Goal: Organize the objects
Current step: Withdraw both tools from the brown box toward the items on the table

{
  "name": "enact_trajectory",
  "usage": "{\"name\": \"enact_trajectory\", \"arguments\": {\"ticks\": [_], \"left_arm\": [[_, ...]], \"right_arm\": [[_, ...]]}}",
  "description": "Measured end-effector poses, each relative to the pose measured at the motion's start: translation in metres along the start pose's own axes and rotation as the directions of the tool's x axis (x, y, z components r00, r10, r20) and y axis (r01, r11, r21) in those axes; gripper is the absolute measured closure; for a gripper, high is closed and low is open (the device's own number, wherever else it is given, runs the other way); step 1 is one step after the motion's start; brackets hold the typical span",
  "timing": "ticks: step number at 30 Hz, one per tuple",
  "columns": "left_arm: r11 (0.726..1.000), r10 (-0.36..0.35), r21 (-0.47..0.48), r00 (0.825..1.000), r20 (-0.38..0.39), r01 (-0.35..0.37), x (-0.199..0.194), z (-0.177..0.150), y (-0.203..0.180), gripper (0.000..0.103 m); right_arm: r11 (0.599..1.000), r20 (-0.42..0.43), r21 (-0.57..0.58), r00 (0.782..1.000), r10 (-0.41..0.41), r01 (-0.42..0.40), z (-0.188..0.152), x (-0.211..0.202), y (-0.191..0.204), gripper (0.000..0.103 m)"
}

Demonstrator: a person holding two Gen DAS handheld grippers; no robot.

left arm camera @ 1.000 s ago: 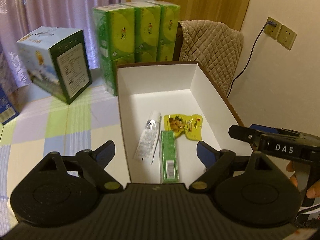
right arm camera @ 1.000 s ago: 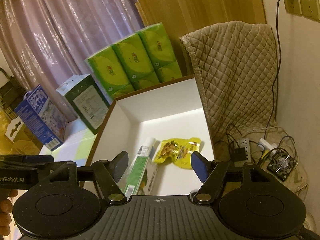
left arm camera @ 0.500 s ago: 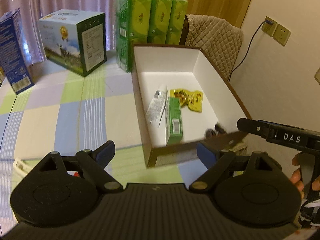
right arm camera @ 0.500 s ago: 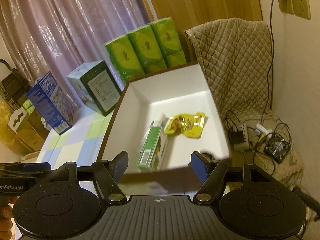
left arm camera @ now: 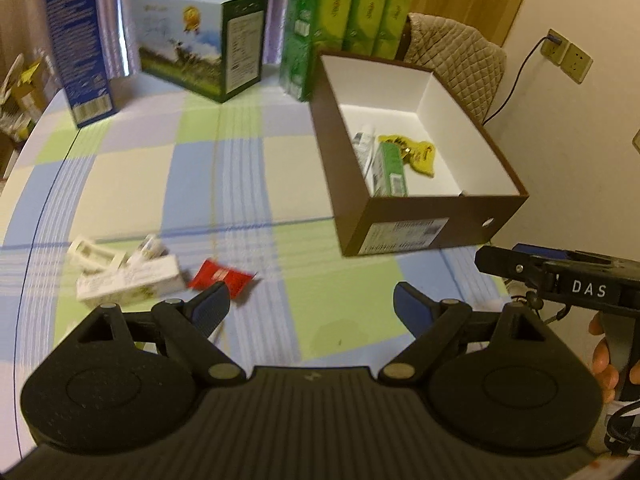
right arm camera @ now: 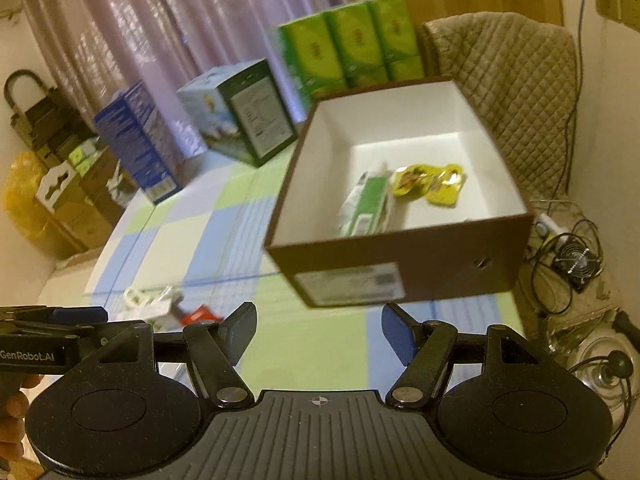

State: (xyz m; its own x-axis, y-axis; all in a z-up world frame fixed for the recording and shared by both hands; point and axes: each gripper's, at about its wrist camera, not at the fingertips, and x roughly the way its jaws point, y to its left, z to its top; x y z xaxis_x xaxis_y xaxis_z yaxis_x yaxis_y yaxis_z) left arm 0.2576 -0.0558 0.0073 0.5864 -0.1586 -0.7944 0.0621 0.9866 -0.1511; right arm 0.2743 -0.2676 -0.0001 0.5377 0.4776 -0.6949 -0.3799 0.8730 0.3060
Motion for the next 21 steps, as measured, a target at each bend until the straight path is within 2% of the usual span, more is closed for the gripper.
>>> {"name": "enact_trajectory", "arguments": {"ticks": [11,21], "left_arm": [[0.993,0.072,-0.093,0.997,-0.026,-0.074,-0.019,-0.036,0.046,0.017],[0.96,0.168,-0.211,0.983,-0.078,-0.181,-0.026,-0.073,0.097,0.017]], "right_arm": [[0.993,-0.091,-0.081,0.993,0.073,-0.081,-0.023,0.027,0.048,0.037],[0.975,-0.209,-0.15,0.969,0.133,-0.166,-0.043,0.068,0.084,0.037]]}}
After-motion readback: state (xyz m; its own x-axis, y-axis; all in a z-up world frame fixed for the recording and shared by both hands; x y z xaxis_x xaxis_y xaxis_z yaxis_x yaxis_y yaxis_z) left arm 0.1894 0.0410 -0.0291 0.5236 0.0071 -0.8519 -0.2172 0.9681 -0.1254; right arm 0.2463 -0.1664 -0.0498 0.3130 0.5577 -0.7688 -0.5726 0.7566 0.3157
